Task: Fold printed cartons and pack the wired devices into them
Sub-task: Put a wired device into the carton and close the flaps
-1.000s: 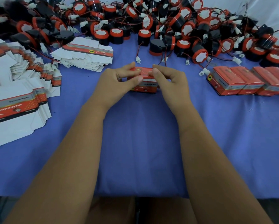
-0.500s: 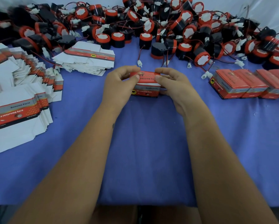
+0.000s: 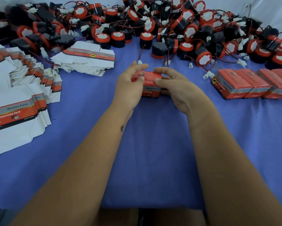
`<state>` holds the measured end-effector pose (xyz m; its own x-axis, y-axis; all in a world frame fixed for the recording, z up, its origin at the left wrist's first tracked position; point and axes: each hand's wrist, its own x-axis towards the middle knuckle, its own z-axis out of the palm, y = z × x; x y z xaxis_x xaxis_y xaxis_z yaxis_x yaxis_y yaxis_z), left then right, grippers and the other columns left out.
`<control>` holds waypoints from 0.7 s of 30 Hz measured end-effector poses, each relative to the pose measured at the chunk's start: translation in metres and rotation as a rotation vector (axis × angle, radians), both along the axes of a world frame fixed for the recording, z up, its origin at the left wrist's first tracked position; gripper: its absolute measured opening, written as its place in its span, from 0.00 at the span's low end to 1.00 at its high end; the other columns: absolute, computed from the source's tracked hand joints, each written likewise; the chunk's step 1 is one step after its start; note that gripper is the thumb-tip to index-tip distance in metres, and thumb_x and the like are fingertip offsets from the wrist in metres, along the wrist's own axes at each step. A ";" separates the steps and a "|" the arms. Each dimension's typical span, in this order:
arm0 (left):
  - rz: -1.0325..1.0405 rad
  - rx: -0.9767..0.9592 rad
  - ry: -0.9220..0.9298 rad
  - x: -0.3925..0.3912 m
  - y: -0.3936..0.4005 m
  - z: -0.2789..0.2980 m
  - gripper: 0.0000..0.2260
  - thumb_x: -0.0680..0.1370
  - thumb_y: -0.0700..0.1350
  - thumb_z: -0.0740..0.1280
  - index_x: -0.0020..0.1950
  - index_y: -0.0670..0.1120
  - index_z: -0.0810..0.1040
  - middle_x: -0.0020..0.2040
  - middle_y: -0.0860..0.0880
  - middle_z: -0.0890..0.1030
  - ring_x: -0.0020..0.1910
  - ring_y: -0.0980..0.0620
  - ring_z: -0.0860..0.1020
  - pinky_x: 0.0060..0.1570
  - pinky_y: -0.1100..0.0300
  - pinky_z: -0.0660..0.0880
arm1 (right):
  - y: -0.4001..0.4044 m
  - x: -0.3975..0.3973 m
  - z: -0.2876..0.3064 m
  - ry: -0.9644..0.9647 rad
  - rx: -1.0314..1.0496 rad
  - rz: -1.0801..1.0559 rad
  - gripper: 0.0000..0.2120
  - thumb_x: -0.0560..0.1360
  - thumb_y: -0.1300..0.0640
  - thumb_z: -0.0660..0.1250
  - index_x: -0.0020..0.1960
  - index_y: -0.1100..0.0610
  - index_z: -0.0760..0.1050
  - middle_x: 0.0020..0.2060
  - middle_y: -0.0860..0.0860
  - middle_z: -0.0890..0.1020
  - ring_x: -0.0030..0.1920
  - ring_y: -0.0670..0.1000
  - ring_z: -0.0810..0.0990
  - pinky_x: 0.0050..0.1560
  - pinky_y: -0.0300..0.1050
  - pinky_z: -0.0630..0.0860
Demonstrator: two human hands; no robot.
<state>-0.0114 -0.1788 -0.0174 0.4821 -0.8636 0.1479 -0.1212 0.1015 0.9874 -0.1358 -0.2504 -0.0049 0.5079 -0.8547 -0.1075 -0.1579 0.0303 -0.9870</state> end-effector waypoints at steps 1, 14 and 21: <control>0.008 0.006 -0.021 0.000 0.000 0.000 0.17 0.83 0.36 0.59 0.65 0.54 0.78 0.78 0.54 0.63 0.68 0.61 0.67 0.47 0.78 0.72 | 0.000 0.000 0.000 0.011 -0.004 0.001 0.14 0.79 0.62 0.65 0.63 0.52 0.74 0.59 0.56 0.79 0.59 0.56 0.80 0.64 0.51 0.76; 0.035 -0.040 0.081 -0.002 0.002 -0.009 0.20 0.83 0.49 0.63 0.75 0.52 0.67 0.67 0.57 0.74 0.58 0.65 0.75 0.52 0.75 0.73 | 0.043 0.015 -0.008 0.559 -0.936 -0.456 0.14 0.78 0.57 0.63 0.61 0.49 0.79 0.65 0.50 0.73 0.63 0.53 0.70 0.62 0.45 0.64; -0.185 0.004 0.106 -0.010 0.008 -0.006 0.19 0.86 0.55 0.48 0.73 0.55 0.71 0.56 0.53 0.83 0.52 0.62 0.82 0.50 0.70 0.76 | 0.054 -0.021 -0.012 0.812 -1.194 -0.168 0.12 0.77 0.54 0.63 0.57 0.50 0.81 0.53 0.47 0.80 0.58 0.54 0.73 0.56 0.45 0.60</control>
